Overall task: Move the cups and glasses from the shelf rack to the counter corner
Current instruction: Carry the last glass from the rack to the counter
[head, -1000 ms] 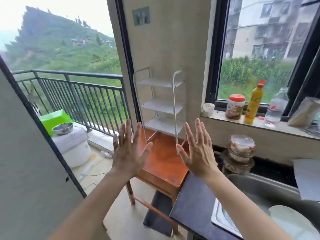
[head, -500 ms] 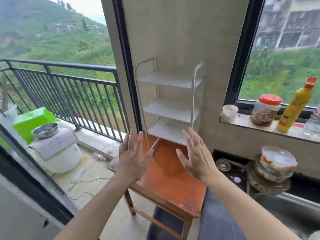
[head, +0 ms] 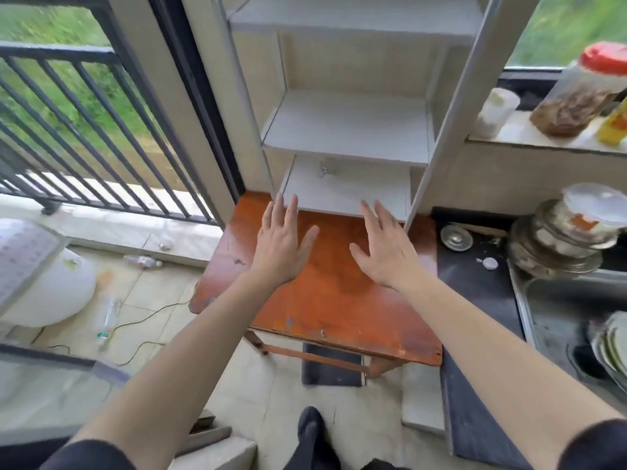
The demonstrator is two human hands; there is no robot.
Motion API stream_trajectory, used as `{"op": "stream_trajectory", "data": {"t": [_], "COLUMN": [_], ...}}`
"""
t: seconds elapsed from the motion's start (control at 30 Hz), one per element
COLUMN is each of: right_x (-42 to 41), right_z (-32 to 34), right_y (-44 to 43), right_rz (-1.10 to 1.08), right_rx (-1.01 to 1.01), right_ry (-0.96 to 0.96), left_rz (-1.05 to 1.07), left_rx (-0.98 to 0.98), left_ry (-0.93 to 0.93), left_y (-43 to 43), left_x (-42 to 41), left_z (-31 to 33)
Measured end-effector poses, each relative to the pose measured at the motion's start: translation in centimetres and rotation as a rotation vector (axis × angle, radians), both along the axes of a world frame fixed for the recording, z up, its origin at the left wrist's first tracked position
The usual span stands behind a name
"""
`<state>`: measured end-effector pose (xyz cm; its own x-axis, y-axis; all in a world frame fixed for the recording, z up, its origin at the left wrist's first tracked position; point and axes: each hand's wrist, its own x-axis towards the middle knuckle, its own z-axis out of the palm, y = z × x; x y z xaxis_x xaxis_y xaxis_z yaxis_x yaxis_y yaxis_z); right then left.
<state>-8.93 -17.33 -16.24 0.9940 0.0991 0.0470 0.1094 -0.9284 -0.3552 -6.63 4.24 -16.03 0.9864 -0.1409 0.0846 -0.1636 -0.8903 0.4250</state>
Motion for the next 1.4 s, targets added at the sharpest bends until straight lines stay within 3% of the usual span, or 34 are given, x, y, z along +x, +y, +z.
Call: {"op": "stream_trajectory", "data": {"t": [0.17,0.37,0.6,0.7,0.87,1.0,1.1,1.27,1.4], "right_x": [3.3,3.2,3.1,3.2,3.2,3.1,2.9,2.9,0.2], "right_z": [-2.8,-4.3,-4.0,-4.3,-4.6,-4.4,-3.9,-2.2,-2.4], "right_y": [-0.4,-1.0,-1.3,-1.1,-0.7,-0.8,-0.9,-1.1,-1.4], "right_rz": [-0.033,-0.021,-0.009,-0.025,-0.041,-0.040,-0.030,-0.011,-0.102], "right_rx": [-0.264,-0.347,-0.331,-0.335,-0.340,-0.319,-0.308,-0.276,-0.065], "right_ry": [0.130,0.159,0.165,0.161,0.145,0.158,0.182,0.246,0.183], "left_rz": [-0.029,0.115,0.094,0.091,0.133,0.093,0.176,0.225,0.192], "left_rx": [-0.250,-0.561,-0.554,-0.704,-0.797,-0.923,-1.012,-1.025,-0.982], "left_ry": [0.093,0.224,0.179,0.142,0.071,0.156,0.272,0.349,0.317], "left_y": [-2.0,-5.3,-6.4,-6.2,-5.0,-4.0,-3.6,-3.2,-3.4], "left_x": [4.6,10.9,15.3,13.7,9.6,6.8,5.4,1.8,-2.4], "left_z": [-0.9,1.2,1.4,0.9,0.2,0.4,1.0,2.0,1.1]}}
